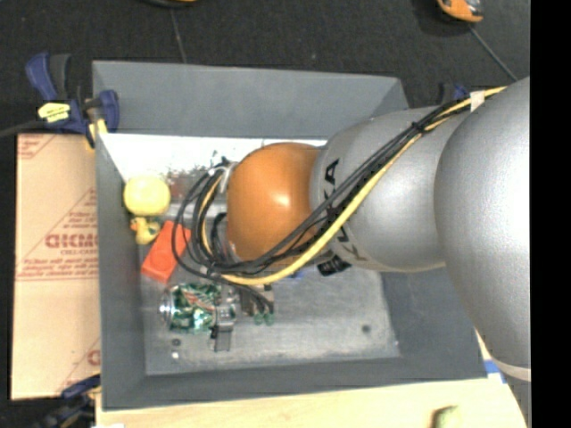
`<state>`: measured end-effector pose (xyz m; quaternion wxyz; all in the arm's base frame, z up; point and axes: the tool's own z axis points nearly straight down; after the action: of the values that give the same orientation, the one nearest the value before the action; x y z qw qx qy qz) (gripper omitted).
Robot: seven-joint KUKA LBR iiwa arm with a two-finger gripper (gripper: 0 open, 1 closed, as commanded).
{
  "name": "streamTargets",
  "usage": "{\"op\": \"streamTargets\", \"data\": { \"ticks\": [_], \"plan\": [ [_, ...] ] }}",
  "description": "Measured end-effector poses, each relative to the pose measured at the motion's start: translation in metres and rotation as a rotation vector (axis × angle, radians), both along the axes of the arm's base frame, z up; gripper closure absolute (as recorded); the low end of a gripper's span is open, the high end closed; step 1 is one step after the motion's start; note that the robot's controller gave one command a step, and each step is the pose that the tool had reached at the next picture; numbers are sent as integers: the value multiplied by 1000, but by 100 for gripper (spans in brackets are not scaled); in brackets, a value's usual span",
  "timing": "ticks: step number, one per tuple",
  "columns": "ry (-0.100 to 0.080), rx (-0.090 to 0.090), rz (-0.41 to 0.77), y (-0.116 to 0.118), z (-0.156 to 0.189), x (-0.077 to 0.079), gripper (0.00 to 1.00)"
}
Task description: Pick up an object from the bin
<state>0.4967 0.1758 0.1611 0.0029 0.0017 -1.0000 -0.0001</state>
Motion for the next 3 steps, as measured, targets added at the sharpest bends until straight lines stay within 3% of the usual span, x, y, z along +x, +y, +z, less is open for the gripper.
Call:
{"op": "streamTargets", "data": {
  "ticks": [1,2,3],
  "plan": [
    [-7,1,-4,-1,4,2,0],
    [-7,2,-65,-22,-22,-7,0],
    [-18,9,-118,-25,-52,-20,100]
  ]
}}
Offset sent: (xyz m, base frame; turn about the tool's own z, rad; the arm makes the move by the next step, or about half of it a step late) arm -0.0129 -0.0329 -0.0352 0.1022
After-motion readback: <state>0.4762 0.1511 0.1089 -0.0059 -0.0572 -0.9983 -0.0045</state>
